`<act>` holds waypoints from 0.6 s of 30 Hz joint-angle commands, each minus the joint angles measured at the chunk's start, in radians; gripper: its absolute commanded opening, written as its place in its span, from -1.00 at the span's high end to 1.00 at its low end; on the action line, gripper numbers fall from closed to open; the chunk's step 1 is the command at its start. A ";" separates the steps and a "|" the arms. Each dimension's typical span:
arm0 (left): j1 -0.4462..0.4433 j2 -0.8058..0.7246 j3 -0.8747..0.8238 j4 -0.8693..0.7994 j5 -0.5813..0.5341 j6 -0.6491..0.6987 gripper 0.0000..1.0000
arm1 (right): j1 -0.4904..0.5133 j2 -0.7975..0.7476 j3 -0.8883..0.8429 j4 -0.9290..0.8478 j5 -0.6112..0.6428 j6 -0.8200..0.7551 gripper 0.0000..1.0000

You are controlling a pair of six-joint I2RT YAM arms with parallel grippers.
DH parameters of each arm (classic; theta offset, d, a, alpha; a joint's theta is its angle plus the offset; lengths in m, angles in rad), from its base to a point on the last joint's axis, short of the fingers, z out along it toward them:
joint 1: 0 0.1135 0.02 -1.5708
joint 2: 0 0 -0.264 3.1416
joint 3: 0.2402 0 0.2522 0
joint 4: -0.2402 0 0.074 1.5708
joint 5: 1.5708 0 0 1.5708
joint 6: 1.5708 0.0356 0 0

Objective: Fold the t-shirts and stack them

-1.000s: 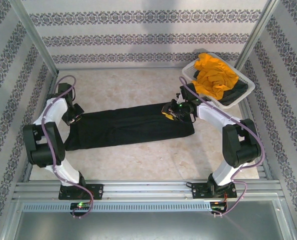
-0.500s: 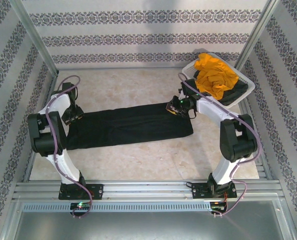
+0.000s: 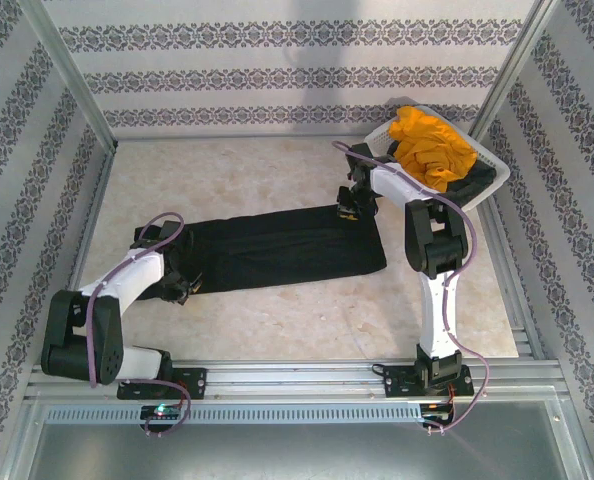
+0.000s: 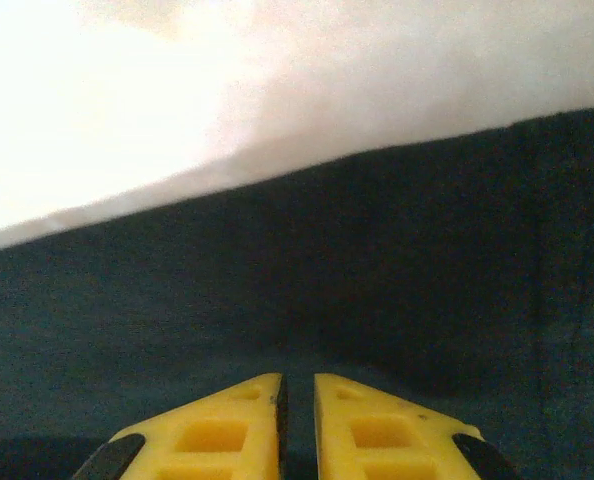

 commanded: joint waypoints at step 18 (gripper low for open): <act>0.004 1.006 1.301 -0.163 0.057 0.224 0.48 | 0.239 -0.384 -0.661 -0.040 0.057 0.202 0.75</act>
